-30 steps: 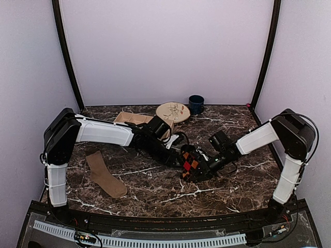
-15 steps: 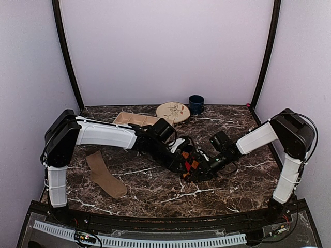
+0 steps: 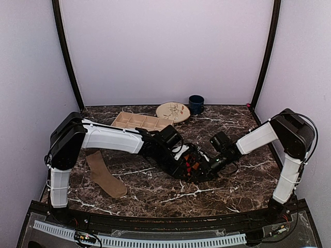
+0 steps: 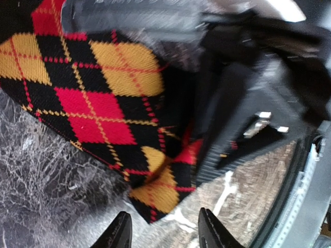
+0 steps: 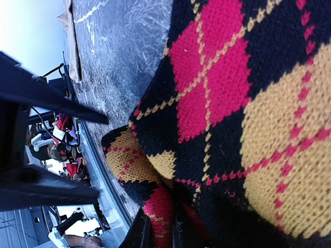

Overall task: Roll the socks
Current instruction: Roll the sock at the center of the board.

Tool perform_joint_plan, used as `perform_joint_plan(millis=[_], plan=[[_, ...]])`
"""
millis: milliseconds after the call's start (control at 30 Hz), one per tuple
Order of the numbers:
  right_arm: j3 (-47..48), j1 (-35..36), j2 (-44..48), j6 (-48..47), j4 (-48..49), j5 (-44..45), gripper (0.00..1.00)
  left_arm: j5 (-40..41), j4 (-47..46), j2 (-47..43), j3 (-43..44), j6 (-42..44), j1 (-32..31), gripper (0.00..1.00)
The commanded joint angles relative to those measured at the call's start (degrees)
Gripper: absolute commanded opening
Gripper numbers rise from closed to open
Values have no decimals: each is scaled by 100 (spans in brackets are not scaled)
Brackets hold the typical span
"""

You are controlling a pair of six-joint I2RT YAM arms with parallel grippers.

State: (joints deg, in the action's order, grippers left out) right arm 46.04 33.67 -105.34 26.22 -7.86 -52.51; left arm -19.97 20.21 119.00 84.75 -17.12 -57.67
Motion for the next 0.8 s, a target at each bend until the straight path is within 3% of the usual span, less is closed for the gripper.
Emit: perform_joint_plan(millis=[0,467,767], plan=[[-6,-43,-101,-86,-132,-14,10,352,474,189,226,9,-69,47],[22,-39,-91,-75,-139,-72,10,421,595,411,606,-205,-95,46],[80,-1,-282,477,313,-109,10,785,1045,519,762,-257,-95,45]])
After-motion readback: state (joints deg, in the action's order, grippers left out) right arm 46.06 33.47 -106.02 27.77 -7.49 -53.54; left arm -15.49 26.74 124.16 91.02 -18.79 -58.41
